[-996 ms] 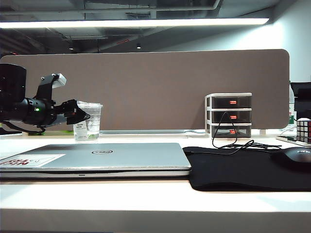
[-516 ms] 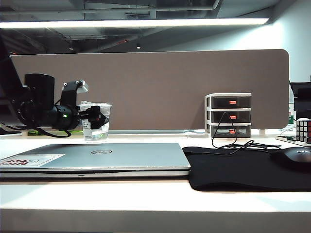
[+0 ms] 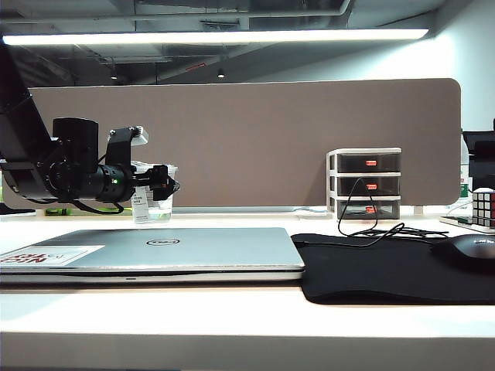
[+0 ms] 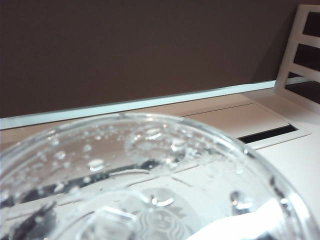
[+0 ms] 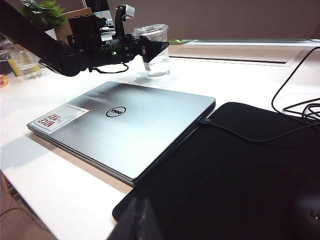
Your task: Pick up the coffee cup and place it on the left side of the laptop.
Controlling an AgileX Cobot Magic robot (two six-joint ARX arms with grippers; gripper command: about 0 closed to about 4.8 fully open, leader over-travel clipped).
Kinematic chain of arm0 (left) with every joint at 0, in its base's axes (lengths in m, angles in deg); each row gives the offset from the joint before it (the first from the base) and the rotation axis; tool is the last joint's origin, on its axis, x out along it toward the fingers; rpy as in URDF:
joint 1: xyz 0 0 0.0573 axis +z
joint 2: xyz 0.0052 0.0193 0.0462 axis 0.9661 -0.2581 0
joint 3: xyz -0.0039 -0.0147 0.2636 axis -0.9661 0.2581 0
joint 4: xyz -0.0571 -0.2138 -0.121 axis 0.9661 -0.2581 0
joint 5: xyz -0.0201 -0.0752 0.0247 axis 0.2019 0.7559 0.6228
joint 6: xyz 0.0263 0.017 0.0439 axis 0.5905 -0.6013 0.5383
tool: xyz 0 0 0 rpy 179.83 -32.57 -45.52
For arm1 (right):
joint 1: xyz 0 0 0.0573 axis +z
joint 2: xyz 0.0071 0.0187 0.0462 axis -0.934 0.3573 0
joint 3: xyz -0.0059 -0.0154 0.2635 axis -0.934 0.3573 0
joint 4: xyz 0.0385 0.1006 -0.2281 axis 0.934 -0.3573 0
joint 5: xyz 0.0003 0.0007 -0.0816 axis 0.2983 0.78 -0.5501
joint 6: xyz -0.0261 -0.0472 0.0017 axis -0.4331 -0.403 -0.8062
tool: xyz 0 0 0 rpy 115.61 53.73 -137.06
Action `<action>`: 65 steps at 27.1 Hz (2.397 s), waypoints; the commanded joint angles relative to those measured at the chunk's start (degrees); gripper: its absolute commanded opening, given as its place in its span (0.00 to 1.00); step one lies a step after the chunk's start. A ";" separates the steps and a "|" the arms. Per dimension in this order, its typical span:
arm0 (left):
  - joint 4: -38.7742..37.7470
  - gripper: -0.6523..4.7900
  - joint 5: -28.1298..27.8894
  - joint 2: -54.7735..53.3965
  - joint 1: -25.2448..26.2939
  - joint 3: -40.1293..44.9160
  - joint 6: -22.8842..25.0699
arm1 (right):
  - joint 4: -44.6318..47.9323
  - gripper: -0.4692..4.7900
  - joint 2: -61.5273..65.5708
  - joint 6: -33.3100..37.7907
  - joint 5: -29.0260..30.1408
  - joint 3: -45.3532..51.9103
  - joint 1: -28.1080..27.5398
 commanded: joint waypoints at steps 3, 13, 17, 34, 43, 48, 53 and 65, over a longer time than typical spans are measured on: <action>0.22 0.91 -0.04 0.15 0.17 -0.17 -0.52 | 0.52 0.09 -0.11 -0.17 0.15 0.31 0.07; 0.28 0.91 0.02 0.61 0.20 -0.04 -0.66 | -1.14 0.09 -0.11 -0.20 -0.02 0.31 0.04; -0.20 0.90 0.50 1.70 0.22 0.02 -0.76 | -1.16 0.09 -0.11 -0.20 -0.02 0.31 0.02; 15.28 0.85 0.17 22.75 7.76 31.89 0.37 | -1.09 0.09 -0.11 -0.42 0.00 0.31 0.02; 17.29 0.85 -0.22 34.47 14.53 49.03 1.88 | -1.09 0.09 -0.11 -0.42 0.17 0.31 0.02; 17.31 0.85 -0.15 42.12 19.28 58.55 1.90 | -1.09 0.09 -0.11 -0.42 0.17 0.31 0.02; 20.90 0.85 -0.07 44.57 19.82 64.96 1.88 | -1.11 0.09 -0.11 -0.42 0.17 0.31 0.02; 25.33 0.85 -0.24 38.93 20.06 67.71 3.54 | -0.72 0.09 -0.11 -0.42 0.17 0.31 0.04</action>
